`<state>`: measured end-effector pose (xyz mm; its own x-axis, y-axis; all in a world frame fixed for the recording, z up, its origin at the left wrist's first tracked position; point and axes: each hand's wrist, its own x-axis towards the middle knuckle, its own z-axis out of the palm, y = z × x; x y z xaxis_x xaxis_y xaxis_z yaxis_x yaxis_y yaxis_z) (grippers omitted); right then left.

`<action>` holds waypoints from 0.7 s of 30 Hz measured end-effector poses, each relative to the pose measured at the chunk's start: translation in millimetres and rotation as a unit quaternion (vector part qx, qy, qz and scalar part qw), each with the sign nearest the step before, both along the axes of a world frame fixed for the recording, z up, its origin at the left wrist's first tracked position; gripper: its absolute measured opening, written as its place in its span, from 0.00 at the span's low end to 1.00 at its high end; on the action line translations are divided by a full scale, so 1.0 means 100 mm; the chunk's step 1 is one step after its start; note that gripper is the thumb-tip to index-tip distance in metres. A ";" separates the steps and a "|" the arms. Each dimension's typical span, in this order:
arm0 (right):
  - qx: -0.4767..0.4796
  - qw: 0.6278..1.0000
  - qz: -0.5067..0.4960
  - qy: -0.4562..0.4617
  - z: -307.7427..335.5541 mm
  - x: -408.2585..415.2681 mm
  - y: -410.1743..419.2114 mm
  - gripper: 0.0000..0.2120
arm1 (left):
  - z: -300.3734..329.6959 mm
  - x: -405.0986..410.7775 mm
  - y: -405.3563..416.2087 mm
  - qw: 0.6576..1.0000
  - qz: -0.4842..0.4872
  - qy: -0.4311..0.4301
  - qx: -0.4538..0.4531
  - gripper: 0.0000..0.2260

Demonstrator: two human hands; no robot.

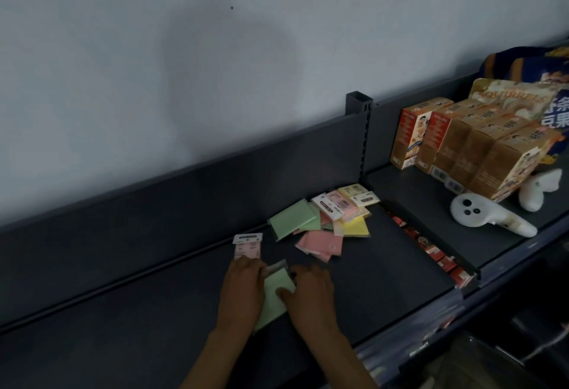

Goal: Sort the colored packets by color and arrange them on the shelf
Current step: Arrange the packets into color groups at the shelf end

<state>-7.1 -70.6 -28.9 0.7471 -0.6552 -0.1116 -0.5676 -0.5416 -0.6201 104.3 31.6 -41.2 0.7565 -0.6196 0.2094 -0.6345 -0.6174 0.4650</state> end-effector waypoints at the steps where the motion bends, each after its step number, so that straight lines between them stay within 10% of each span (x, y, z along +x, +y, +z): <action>1: 0.005 1.000 0.000 -0.002 0.00 0.00 0.00 0.24 | 0.01 -0.01 0.00 1.000 0.005 0.001 -0.002 0.11; 9: 0.049 0.993 -0.015 -0.106 -0.01 -0.02 -0.03 0.06 | 0.20 -0.06 -0.01 0.993 0.002 -0.117 -0.005 0.11; 21: 0.169 0.956 -0.052 -0.234 0.16 -0.19 0.13 0.07 | 0.21 -0.26 0.18 0.986 0.026 -0.163 -0.012 0.24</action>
